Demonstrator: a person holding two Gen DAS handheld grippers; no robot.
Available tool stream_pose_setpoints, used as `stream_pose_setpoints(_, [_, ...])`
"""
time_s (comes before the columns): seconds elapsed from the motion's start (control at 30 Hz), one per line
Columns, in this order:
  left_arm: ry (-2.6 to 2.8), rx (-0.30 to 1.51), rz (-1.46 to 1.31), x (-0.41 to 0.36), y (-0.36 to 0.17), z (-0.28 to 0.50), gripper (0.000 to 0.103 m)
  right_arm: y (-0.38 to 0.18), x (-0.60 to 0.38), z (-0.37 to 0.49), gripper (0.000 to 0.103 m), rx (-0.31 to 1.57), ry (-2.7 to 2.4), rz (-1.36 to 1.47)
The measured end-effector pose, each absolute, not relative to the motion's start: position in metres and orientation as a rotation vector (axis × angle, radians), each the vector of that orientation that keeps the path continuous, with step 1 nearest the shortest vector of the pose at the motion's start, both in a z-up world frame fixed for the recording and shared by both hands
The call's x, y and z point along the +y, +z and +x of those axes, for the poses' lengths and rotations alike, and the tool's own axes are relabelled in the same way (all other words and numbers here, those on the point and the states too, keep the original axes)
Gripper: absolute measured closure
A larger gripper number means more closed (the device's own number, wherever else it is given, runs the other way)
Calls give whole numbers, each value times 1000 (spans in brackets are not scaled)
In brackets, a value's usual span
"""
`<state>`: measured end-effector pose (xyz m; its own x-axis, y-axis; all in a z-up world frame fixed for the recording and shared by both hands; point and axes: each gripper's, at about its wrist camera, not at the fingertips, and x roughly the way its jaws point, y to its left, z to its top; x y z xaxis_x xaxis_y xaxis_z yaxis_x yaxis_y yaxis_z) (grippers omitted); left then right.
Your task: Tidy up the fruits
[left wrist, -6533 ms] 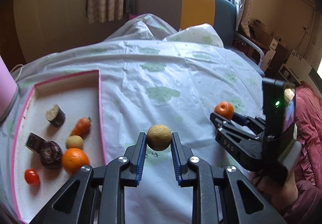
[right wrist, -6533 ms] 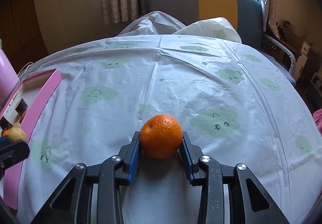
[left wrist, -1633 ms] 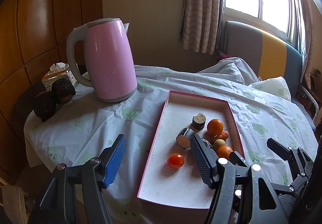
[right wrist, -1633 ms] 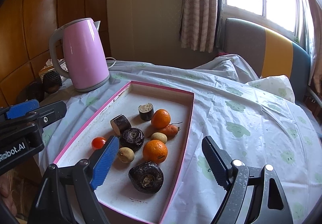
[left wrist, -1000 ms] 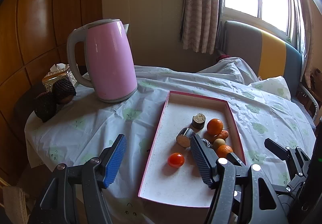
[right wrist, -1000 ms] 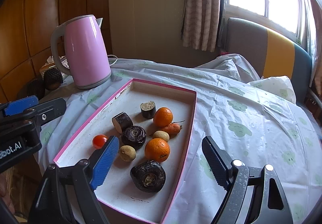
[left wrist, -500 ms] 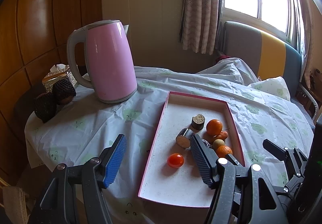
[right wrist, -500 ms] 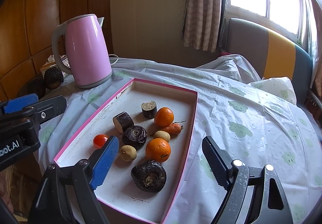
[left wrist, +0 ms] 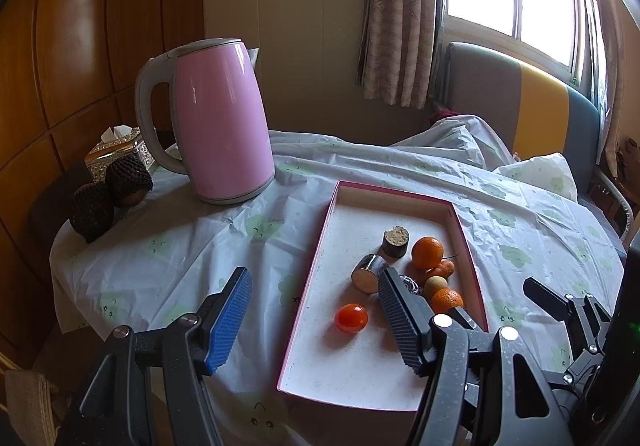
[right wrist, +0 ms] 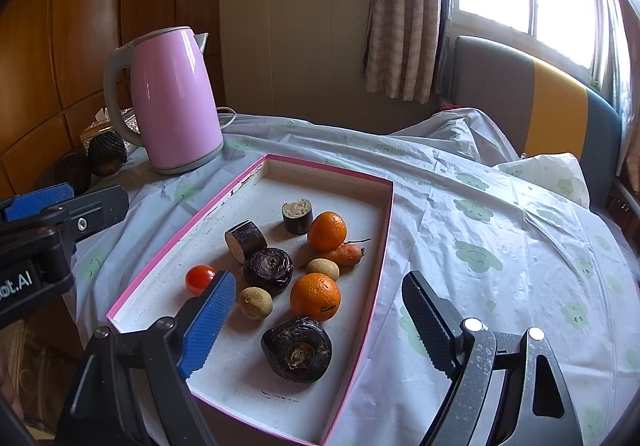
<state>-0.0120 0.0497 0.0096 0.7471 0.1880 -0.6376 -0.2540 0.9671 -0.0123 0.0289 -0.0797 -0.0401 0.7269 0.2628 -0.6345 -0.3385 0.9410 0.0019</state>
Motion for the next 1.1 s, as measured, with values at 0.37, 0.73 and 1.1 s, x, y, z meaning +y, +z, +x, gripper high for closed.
stream_pose_setpoints(0.37, [240, 689, -105, 50, 9, -11, 36, -41, -80, 29, 17, 686, 335, -118])
stream_pose_setpoints(0.73, [225, 704, -95, 47, 5, -5, 36, -46, -80, 33, 17, 697, 335, -119])
stream_pose_setpoints(1.1, [205, 686, -87, 46, 7, -2, 45, -51, -92, 39, 17, 713, 316, -102])
